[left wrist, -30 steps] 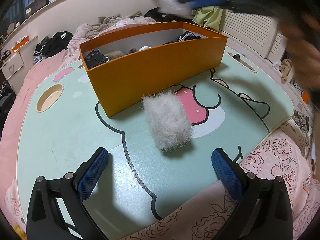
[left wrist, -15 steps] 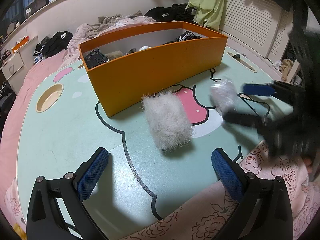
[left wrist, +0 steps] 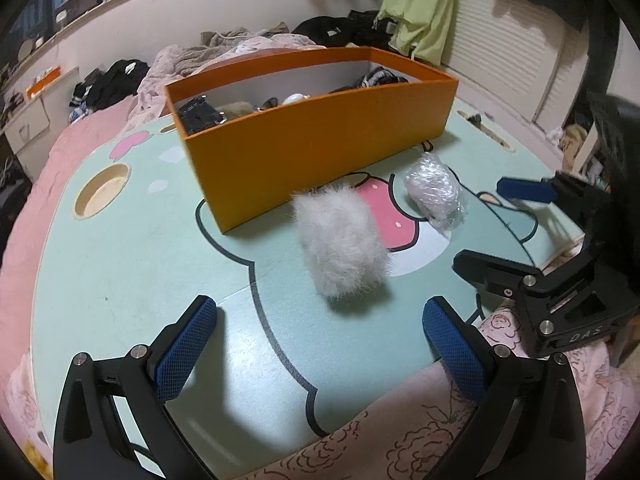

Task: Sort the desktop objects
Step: 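Carry the bubble-wrap bag out and set it on the table, right gripper, then reach into the box and grasp the white figurine keychain with the left gripper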

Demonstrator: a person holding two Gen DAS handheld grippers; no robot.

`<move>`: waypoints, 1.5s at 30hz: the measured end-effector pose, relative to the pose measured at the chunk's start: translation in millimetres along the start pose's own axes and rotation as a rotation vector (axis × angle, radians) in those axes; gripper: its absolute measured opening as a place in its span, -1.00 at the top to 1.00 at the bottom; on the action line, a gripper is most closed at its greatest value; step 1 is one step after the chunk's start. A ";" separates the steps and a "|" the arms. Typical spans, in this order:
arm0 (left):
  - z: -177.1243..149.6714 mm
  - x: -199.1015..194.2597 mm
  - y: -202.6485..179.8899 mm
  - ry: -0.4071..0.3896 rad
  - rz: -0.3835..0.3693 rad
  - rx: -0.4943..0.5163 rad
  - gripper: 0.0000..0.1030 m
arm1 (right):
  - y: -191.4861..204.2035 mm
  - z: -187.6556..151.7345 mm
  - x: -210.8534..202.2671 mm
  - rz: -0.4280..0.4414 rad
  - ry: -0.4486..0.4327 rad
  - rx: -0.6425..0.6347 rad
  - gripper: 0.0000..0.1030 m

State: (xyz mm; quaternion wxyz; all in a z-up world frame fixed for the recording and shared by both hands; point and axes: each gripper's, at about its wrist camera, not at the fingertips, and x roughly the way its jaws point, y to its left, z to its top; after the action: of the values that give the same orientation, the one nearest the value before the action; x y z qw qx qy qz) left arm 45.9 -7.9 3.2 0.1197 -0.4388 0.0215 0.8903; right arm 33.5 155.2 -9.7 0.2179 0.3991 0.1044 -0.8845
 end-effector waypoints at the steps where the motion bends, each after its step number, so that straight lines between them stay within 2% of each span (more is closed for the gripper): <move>1: 0.5 -3.3 4.8 -0.018 -0.010 -0.020 -0.99 | 0.6 0.2 0.0 0.000 0.001 0.000 -1.00; 3: 1.5 -13.8 14.1 -0.070 -0.019 -0.056 -0.99 | 0.4 -0.1 -0.1 0.000 0.000 0.000 -1.00; 5: 6.2 -29.5 17.0 -0.134 0.010 -0.089 -0.99 | 0.1 -0.6 -0.2 0.000 0.000 0.000 -1.00; 7: 16.9 -45.7 15.2 -0.194 0.042 -0.088 -0.87 | 0.8 -0.2 0.1 -0.001 0.001 -0.001 -1.00; 9: 33.8 -56.5 12.5 -0.219 0.025 -0.072 -0.58 | -0.1 -0.9 -0.1 -0.001 0.000 -0.001 -1.00; 10: 46.0 -58.8 11.4 -0.215 -0.001 -0.063 -0.49 | 0.0 -0.6 -0.1 0.000 -0.001 0.000 -1.00; 12: 71.1 -56.4 12.6 -0.178 -0.056 -0.066 -0.07 | 0.2 -0.8 -0.1 0.001 -0.001 0.000 -1.00; 14: 100.6 -45.0 16.5 -0.117 -0.108 -0.092 0.16 | 3.4 -2.0 -4.6 0.001 -0.004 -0.001 -1.00; 15: 113.8 -35.9 17.6 -0.083 -0.126 -0.104 0.20 | 3.6 -1.9 -4.8 0.001 -0.004 -0.001 -1.00; 17: 139.5 -10.2 20.8 0.007 -0.129 -0.133 0.21 | 3.4 -2.1 -4.8 0.001 -0.004 -0.001 -1.00; 20: 160.1 25.9 24.9 0.133 -0.141 -0.180 0.21 | 2.8 -2.5 -4.6 0.001 -0.004 0.000 -1.00; 24: 166.7 56.8 21.1 0.215 -0.073 -0.183 0.29 | 2.2 -3.3 -4.6 0.001 -0.004 0.000 -1.00; 28: 171.3 78.7 21.0 0.244 -0.025 -0.200 0.29 | 3.1 -3.5 -5.0 0.001 -0.005 -0.001 -1.00; 31: 176.4 91.0 21.0 0.249 0.082 -0.179 0.29 | 3.0 -4.1 -5.1 0.001 -0.005 -0.001 -1.00; 33: 176.6 96.6 21.4 0.253 0.109 -0.169 0.21 | 3.4 -4.2 -5.4 0.001 -0.005 0.000 -1.00; 36: 175.6 109.3 22.6 0.283 0.069 -0.169 0.21 | 2.5 -5.2 -5.3 0.001 -0.005 0.000 -1.00; 40: 174.3 113.7 28.3 0.279 0.017 -0.178 0.26 | 3.7 -3.9 -4.9 0.001 -0.007 -0.001 -1.00; 42: 173.4 108.5 32.3 0.262 -0.013 -0.186 0.26 | 4.2 -3.5 -4.2 0.002 -0.006 0.000 -1.00; 45: 172.0 88.7 37.2 0.195 -0.048 -0.188 0.26 | 3.1 -4.9 -4.6 0.001 -0.006 0.000 -1.00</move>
State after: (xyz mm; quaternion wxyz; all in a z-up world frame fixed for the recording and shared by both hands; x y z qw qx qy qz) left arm -148.2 -2.1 36.6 0.0968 -0.5330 -0.0609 0.8383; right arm 40.9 155.6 -9.5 0.2186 0.3964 0.1038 -0.8856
